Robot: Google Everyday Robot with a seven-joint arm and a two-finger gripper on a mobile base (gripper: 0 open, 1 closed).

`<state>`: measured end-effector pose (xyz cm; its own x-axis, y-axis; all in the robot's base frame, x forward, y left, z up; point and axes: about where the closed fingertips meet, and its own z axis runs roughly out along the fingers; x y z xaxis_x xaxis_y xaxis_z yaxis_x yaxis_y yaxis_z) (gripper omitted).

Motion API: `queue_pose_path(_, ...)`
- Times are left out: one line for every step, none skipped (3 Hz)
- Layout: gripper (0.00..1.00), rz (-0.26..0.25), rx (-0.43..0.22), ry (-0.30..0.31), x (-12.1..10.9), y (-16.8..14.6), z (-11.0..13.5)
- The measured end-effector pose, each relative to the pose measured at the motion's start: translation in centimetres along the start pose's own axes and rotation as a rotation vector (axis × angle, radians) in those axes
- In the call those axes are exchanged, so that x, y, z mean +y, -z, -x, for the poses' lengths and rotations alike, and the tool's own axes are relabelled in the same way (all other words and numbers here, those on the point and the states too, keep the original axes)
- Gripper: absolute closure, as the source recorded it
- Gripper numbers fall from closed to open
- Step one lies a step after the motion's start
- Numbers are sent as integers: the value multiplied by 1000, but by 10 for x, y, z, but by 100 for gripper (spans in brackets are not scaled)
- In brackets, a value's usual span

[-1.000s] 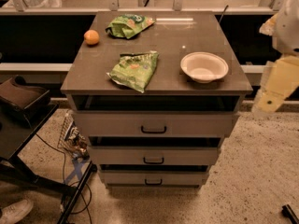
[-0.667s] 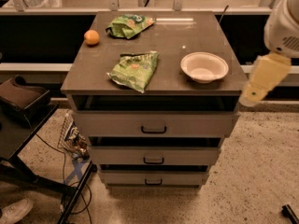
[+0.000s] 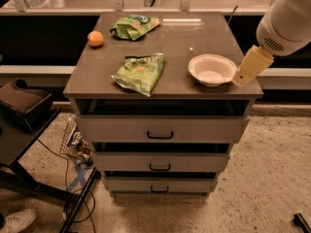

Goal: Move paper bowl near green rice chip bag

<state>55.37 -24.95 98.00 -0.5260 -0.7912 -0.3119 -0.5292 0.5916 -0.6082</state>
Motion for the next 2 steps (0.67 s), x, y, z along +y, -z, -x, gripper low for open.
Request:
queue_pose_path(0,-73,-53,-106,-13,-20,10)
queue_pose_path(0,-77,-70,-134,-14,-20,12)
